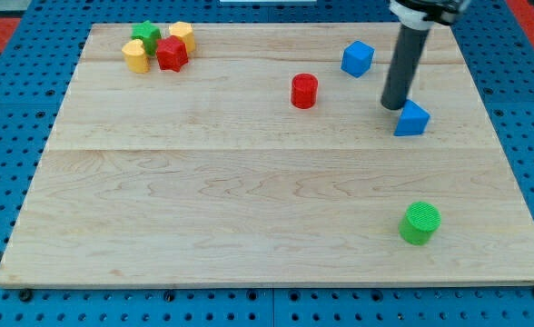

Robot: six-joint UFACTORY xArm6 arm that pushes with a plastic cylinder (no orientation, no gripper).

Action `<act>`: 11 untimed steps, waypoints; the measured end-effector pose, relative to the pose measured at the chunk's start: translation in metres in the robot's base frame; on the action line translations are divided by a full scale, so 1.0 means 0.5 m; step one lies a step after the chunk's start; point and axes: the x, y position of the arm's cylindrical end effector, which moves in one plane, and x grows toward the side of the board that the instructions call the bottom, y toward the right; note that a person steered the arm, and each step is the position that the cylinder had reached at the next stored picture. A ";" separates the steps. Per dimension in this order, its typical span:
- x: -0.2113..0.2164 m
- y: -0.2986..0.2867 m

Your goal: Slide the blue triangle closer to the green circle

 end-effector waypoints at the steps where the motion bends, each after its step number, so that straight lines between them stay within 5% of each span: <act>1: 0.041 0.002; 4: 0.007 0.066; 11: 0.256 -0.008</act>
